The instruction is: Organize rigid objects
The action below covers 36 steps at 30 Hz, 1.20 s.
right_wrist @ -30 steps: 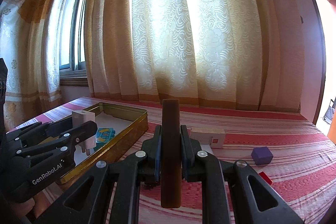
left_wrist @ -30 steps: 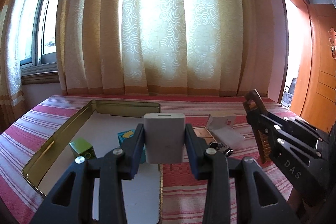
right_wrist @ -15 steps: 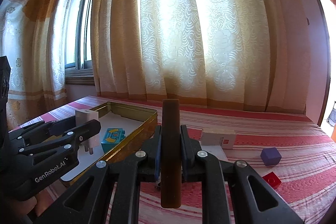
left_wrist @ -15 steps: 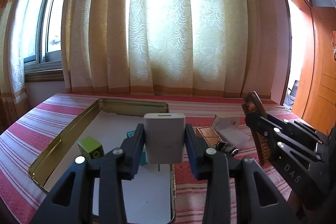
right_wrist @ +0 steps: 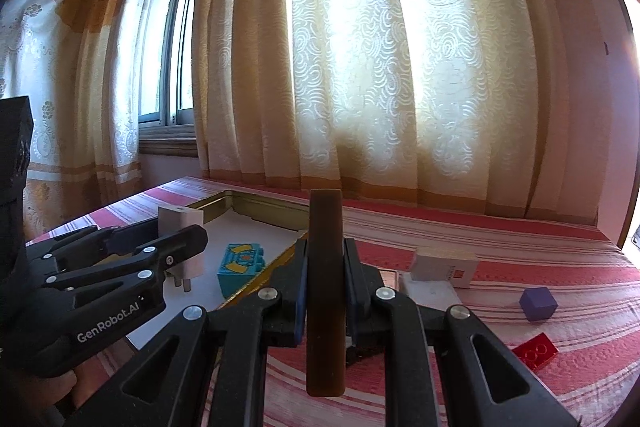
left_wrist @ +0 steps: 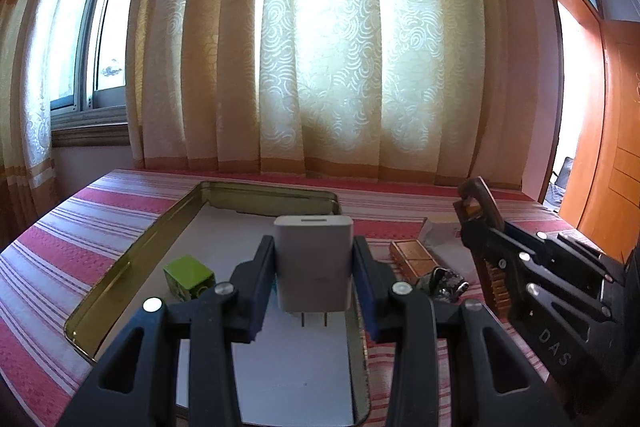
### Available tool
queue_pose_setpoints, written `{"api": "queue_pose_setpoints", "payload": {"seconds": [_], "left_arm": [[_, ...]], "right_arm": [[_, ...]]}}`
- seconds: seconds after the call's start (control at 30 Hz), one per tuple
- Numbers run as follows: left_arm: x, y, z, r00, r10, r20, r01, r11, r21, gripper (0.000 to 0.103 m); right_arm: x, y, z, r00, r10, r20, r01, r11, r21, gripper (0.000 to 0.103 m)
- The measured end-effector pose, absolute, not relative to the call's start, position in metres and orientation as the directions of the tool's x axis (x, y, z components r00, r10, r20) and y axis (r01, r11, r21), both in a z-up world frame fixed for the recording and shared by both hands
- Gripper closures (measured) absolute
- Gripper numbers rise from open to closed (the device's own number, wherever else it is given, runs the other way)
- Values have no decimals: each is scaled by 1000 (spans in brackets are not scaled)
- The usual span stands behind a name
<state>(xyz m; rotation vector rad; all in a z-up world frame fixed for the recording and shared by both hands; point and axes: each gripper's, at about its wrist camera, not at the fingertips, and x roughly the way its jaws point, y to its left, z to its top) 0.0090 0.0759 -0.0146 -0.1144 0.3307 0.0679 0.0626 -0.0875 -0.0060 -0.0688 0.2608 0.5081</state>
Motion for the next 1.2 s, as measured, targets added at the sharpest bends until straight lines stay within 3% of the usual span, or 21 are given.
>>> {"api": "queue_pose_setpoints", "payload": {"seconds": [1.2], "left_arm": [[8,115,-15,931,83,-355,-134,984,-121,66]], "right_arm": [[66,-47,-6,804,516,-295,-546,837,-26,86]]}}
